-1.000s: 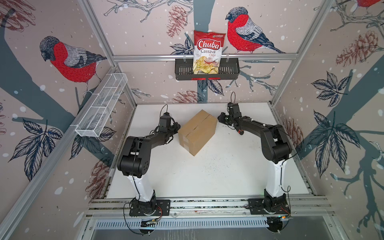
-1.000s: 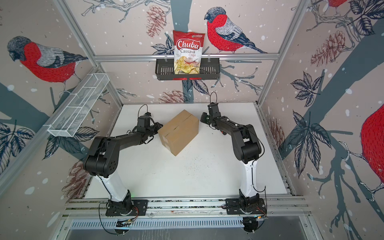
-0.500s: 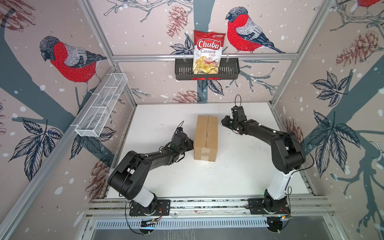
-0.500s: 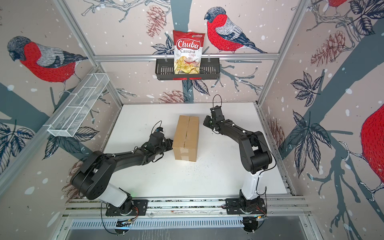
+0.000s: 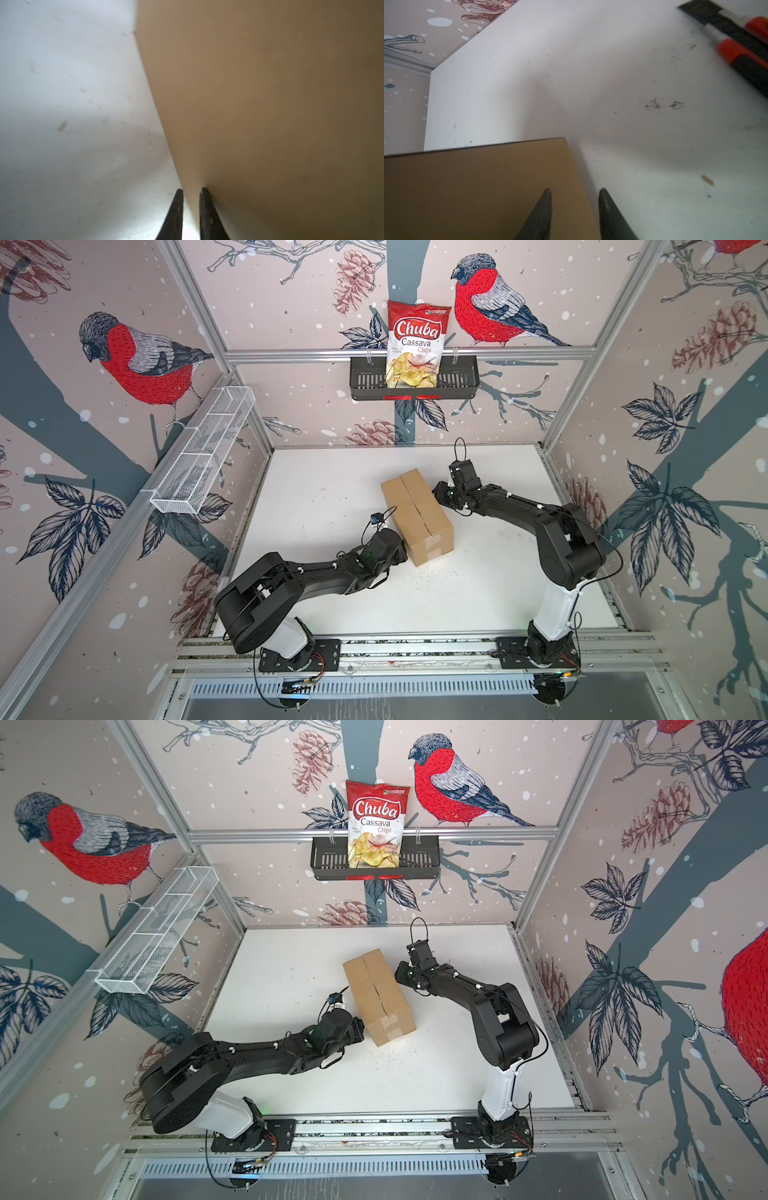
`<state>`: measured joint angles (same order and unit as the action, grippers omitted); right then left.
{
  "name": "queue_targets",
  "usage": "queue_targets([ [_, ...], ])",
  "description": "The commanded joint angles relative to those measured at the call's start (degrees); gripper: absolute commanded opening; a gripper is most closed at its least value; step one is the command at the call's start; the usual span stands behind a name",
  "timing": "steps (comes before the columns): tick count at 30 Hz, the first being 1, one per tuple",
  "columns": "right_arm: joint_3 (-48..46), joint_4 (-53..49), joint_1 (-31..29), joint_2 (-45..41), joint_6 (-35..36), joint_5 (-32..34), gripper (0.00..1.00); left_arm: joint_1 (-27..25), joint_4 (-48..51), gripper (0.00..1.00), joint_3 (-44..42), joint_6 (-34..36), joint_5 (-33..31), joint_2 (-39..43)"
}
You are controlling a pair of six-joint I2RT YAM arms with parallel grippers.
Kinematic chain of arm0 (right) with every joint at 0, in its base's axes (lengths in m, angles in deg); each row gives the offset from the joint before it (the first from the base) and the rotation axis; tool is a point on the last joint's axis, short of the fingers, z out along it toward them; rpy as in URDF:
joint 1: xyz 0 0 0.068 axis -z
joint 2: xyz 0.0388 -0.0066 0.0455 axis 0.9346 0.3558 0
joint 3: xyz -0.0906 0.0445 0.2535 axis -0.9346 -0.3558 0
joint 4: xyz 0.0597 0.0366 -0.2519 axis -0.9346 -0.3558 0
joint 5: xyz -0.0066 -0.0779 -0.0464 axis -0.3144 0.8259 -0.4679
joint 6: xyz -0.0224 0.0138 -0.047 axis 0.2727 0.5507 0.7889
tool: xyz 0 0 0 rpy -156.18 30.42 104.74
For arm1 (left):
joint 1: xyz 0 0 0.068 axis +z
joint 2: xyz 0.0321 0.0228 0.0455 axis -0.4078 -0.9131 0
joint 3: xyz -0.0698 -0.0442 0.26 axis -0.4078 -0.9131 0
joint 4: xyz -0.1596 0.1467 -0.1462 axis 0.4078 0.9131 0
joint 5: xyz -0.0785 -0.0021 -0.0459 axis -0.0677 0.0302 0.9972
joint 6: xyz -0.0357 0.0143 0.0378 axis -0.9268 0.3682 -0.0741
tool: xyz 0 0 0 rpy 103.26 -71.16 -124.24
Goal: Unpack the express box
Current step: 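Push the cardboard box with the left gripper while the right gripper nears the knife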
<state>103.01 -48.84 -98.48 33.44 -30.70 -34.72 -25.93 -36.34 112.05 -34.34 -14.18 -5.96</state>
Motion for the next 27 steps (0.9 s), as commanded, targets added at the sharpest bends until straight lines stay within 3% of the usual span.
queue_targets([
  [1,-1.9,1.03,-2.03,-0.49,-1.09,-2.09,0.33,-1.77,-0.97,0.17,0.64,-3.25,-4.04,0.4],
  [15,-9.0,4.0,-7.51,-3.44,-3.65,-0.44,0.34,-13.81,14.22,0.19,-1.97,-13.4,-21.66,11.96],
  [20,-9.27,0.84,-5.57,-5.8,-1.17,3.88,0.45,-14.49,18.4,0.25,-3.89,-16.35,-24.55,16.97],
  [27,-7.37,-3.48,1.63,-7.52,6.72,5.9,0.54,-14.5,25.82,0.33,-2.63,-16.56,-28.71,23.11],
])
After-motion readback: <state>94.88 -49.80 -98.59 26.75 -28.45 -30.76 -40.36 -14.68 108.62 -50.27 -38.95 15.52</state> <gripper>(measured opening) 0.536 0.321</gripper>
